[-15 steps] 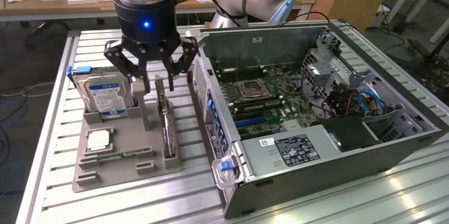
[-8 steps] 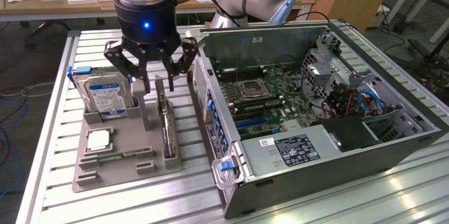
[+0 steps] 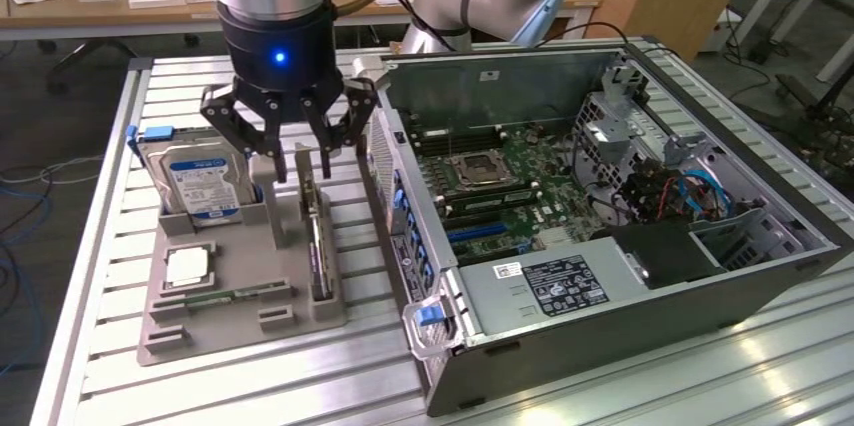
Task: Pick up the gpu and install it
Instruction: 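Pick up the gpu and move the gpu toward the slot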
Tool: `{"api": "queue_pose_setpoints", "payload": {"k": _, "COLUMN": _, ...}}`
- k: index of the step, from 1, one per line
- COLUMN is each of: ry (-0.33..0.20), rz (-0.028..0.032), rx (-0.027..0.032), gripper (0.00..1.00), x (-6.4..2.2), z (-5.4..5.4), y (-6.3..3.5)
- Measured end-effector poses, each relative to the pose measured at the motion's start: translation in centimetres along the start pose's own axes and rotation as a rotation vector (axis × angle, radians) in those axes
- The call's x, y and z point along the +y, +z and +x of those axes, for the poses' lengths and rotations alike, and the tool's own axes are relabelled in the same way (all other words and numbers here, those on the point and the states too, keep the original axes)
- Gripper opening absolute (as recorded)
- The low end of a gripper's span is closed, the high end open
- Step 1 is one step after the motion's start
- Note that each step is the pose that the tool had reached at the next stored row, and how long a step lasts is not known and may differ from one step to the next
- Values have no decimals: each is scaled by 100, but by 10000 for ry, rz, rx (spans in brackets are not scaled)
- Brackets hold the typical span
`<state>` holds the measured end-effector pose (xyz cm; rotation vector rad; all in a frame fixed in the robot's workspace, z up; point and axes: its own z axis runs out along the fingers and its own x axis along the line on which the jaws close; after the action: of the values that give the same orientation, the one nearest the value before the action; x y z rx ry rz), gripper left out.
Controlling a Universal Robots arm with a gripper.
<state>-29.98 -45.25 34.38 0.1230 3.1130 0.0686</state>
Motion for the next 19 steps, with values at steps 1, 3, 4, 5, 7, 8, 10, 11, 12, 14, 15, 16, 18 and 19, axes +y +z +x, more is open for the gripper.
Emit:
{"api": "queue_pose_setpoints", "payload": {"k": 1, "ry": 0, "rz": -1, "rx": -1, "gripper": 47, "x": -3, "z": 0, "y": 2}}
{"api": "queue_pose_setpoints", "payload": {"k": 3, "ry": 0, "rz": 2, "rx": 1, "gripper": 47, "x": -6, "z": -1, "y": 5}}
{"api": "queue_pose_setpoints", "payload": {"k": 4, "ry": 0, "rz": 0, "rx": 0, "gripper": 47, "x": -7, "z": -1, "y": 11}}
{"api": "queue_pose_setpoints", "payload": {"k": 5, "ry": -1, "rz": -1, "rx": 0, "gripper": 47, "x": -7, "z": -1, "y": 24}}
{"api": "queue_pose_setpoints", "payload": {"k": 7, "ry": -1, "rz": 0, "rx": -1, "gripper": 47, "x": -9, "z": 0, "y": 53}}
{"api": "queue_pose_setpoints", "payload": {"k": 8, "ry": -1, "rz": 0, "rx": 0, "gripper": 47, "x": -9, "z": 0, "y": 64}}
{"api": "queue_pose_setpoints", "payload": {"k": 10, "ry": -1, "rz": 1, "rx": 1, "gripper": 47, "x": -9, "z": 0, "y": 64}}
{"api": "queue_pose_setpoints", "payload": {"k": 11, "ry": -2, "rz": 0, "rx": 0, "gripper": 47, "x": -9, "z": 0, "y": 65}}
{"api": "queue_pose_setpoints", "payload": {"k": 12, "ry": -1, "rz": 1, "rx": 0, "gripper": 47, "x": -9, "z": 0, "y": 65}}
{"api": "queue_pose_setpoints", "payload": {"k": 14, "ry": -1, "rz": 0, "rx": 0, "gripper": 47, "x": -9, "z": 0, "y": 65}}
{"api": "queue_pose_setpoints", "payload": {"k": 15, "ry": -1, "rz": 0, "rx": 0, "gripper": 47, "x": -9, "z": 0, "y": 65}}
{"api": "queue_pose_setpoints", "payload": {"k": 16, "ry": -1, "rz": 0, "rx": 0, "gripper": 47, "x": -9, "z": 0, "y": 65}}
{"api": "queue_pose_setpoints", "payload": {"k": 18, "ry": -1, "rz": 0, "rx": 0, "gripper": 47, "x": -9, "z": 0, "y": 65}}
{"api": "queue_pose_setpoints", "payload": {"k": 19, "ry": -1, "rz": 0, "rx": 0, "gripper": 47, "x": -9, "z": 0, "y": 65}}
